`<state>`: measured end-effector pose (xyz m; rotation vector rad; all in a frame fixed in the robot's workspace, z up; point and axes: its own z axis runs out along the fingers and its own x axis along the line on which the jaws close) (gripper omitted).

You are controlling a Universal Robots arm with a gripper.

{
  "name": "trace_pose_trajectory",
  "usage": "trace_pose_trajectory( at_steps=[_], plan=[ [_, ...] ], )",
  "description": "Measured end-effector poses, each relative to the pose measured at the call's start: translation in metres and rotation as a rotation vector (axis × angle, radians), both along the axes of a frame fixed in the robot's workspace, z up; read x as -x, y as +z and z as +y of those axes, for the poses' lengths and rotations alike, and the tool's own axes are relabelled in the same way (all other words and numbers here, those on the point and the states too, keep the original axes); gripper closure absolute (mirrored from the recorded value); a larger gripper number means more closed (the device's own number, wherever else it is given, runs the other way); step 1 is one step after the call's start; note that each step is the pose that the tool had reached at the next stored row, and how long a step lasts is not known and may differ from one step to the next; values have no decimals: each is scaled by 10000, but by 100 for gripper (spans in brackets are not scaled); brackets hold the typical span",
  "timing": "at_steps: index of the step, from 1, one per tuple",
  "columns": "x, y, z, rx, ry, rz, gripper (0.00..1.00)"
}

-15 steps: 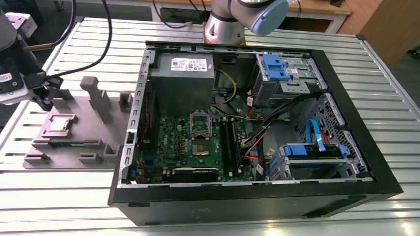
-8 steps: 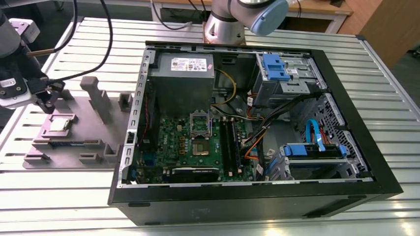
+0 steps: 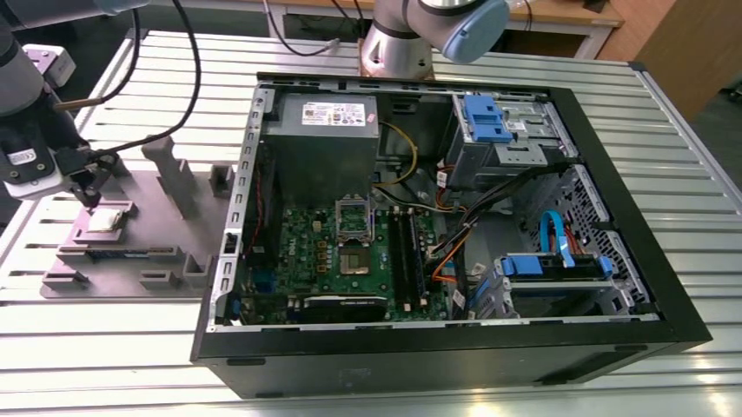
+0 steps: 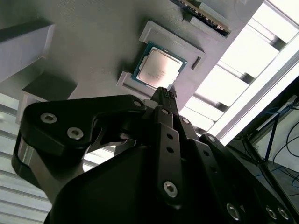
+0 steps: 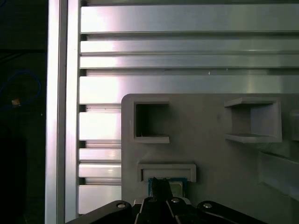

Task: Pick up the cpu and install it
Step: 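Pick up the cpu and move it towards the insertion slot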

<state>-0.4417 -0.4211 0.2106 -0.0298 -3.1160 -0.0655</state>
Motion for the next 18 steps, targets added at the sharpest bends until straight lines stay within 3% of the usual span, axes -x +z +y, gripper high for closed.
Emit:
trace_pose_trajectory(
  at_steps=[5, 9, 18],
  plan=[
    [2, -8, 0, 0, 8, -2, 89],
    [1, -26, 0, 1, 36, -67, 89],
    [-7, -28, -3, 0, 42, -73, 89]
  ],
)
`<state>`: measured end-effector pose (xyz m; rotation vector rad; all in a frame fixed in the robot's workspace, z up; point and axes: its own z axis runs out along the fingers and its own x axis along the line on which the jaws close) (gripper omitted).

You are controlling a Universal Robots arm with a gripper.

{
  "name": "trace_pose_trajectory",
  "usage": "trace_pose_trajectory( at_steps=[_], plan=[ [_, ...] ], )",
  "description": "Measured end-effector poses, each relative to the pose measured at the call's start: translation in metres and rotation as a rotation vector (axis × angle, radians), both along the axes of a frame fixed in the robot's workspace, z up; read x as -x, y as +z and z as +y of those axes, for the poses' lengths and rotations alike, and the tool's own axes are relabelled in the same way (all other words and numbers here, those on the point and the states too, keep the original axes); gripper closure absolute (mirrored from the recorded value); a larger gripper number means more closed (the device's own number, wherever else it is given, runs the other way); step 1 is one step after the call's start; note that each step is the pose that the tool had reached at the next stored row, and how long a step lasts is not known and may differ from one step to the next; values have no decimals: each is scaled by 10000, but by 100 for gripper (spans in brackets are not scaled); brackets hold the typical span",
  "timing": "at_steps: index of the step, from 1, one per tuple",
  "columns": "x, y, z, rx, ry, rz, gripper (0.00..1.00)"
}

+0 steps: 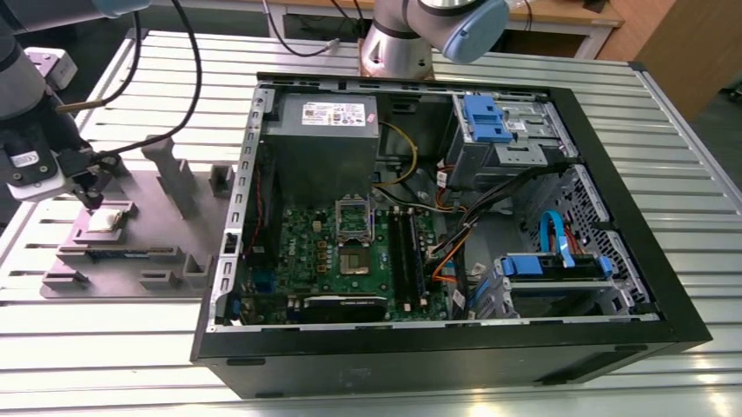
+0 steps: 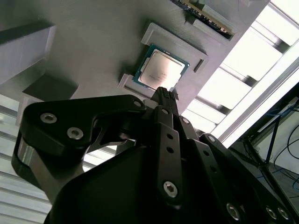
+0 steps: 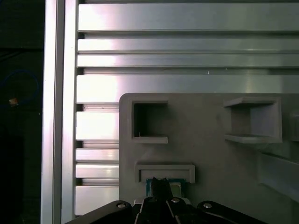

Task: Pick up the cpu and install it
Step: 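Pick up the cpu and move it towards the insertion slot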

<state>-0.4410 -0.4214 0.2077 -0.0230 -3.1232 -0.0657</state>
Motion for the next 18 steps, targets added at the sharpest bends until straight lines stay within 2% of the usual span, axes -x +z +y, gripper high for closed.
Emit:
trace_pose_trajectory(
  at_steps=[2, 8, 11, 15, 18],
  plan=[
    [-2, 0, -11, 2, 13, 3, 89],
    [-2, -15, -86, 1, 83, -3, 89],
    [-21, -24, -111, 0, 105, -5, 89],
    [-75, -29, -120, 1, 113, -4, 89],
    [-82, -30, -119, 0, 113, -5, 89]
  ],
)
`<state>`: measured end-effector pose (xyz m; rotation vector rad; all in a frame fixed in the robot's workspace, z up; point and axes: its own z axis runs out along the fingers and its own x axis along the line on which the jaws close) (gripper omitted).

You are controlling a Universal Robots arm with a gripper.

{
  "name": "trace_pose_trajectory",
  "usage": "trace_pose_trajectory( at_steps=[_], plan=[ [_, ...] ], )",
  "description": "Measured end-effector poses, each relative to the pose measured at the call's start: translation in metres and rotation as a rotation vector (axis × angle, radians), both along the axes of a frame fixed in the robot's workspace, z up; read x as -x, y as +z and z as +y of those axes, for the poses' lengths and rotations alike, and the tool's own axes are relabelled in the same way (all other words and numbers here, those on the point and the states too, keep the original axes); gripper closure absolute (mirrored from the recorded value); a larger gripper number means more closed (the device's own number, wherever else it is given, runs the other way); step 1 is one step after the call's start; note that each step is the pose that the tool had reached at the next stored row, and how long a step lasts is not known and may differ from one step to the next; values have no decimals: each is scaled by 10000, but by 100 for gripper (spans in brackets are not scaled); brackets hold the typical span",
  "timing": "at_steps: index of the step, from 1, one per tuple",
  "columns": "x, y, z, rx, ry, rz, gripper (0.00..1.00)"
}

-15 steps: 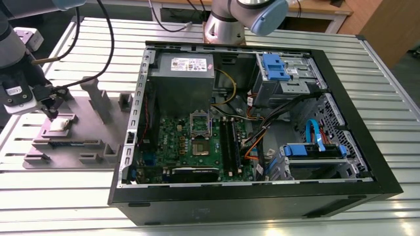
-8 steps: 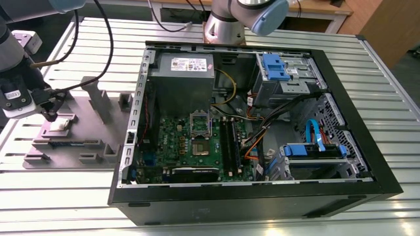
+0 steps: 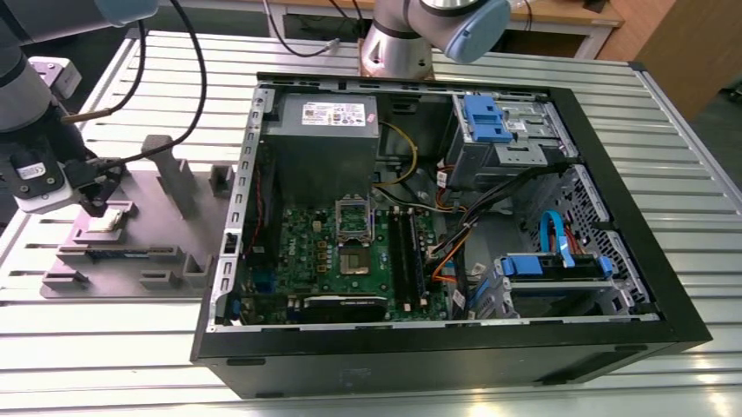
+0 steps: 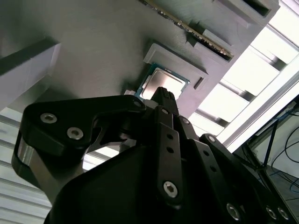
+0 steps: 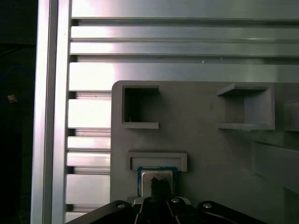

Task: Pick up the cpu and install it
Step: 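Pick up the cpu and move it towards the insertion slot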

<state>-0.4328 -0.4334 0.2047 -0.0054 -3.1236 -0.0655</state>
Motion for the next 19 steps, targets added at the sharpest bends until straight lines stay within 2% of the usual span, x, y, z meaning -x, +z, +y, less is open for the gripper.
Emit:
trace_pose_trajectory(
  at_steps=[3, 4, 6, 19],
  plan=[
    [-1, 0, 0, 1, 1, 1, 89],
    [-1, -5, -1, 2, 1, -18, 89],
    [-2, -11, -1, 1, 2, -96, 89],
    [13, -15, 0, 1, 6, -121, 89]
  ],
)
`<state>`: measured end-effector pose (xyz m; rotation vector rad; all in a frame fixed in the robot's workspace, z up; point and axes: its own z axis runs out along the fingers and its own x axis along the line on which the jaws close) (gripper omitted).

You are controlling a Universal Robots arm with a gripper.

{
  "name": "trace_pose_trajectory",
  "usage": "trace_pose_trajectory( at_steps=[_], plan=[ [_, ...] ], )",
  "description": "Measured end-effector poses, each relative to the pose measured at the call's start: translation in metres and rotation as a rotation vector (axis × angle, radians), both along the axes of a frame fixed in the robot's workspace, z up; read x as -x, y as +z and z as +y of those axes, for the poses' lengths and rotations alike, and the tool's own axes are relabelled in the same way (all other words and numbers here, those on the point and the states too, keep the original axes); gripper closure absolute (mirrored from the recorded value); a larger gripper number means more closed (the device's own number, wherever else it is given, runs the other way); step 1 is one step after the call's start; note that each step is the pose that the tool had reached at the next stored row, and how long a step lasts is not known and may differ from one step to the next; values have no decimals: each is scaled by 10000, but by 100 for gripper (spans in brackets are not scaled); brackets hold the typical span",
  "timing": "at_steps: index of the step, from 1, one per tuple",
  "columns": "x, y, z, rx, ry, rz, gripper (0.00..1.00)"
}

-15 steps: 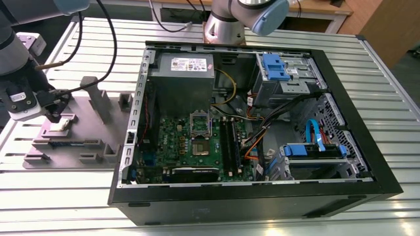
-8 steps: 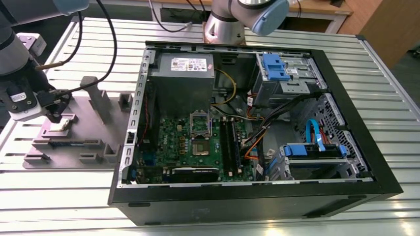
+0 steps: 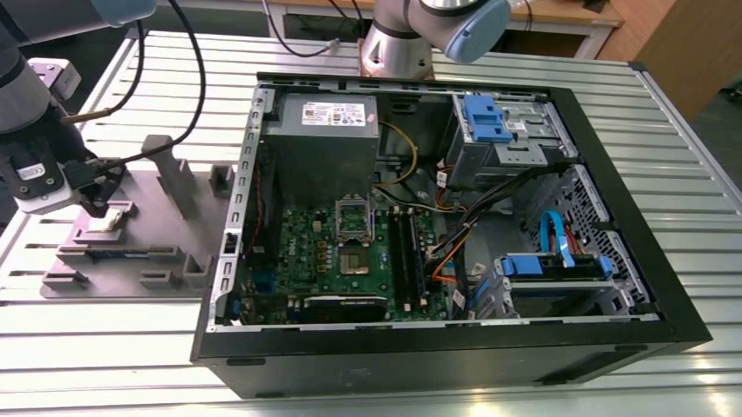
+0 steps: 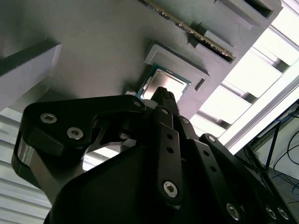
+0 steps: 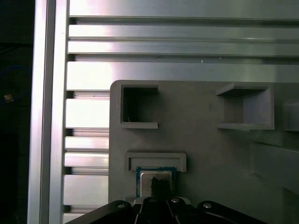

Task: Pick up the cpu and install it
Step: 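Pick up the cpu and move it towards the insertion slot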

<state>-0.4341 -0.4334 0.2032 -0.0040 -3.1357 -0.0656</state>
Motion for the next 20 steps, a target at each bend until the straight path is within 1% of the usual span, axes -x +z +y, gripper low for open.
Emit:
trace_pose_trajectory(
  at_steps=[3, 4, 5, 6, 7, 9, 10, 12, 13, 14, 15, 16, 20],
  plan=[
    [0, 0, 0, 0, 0, 0, 89],
    [0, 0, 0, 0, 0, 0, 84],
    [0, 0, 0, 0, 0, 0, 84],
    [0, 0, 0, 0, 0, 0, 77],
    [2, 0, 0, 0, 0, 0, 77],
    [5, 0, 0, 0, 0, -1, 65],
    [6, 0, 0, 0, 0, -1, 65],
    [10, 0, 0, 0, 0, -2, 53],
    [11, 0, 0, 0, 0, -3, 53],
    [11, 0, 0, -1, 0, -4, 47],
    [12, 0, 0, 0, 0, -3, 47],
    [12, 0, 0, 0, 0, -4, 41],
    [13, -2, 0, -1, 66, -9, 41]
  ],
)
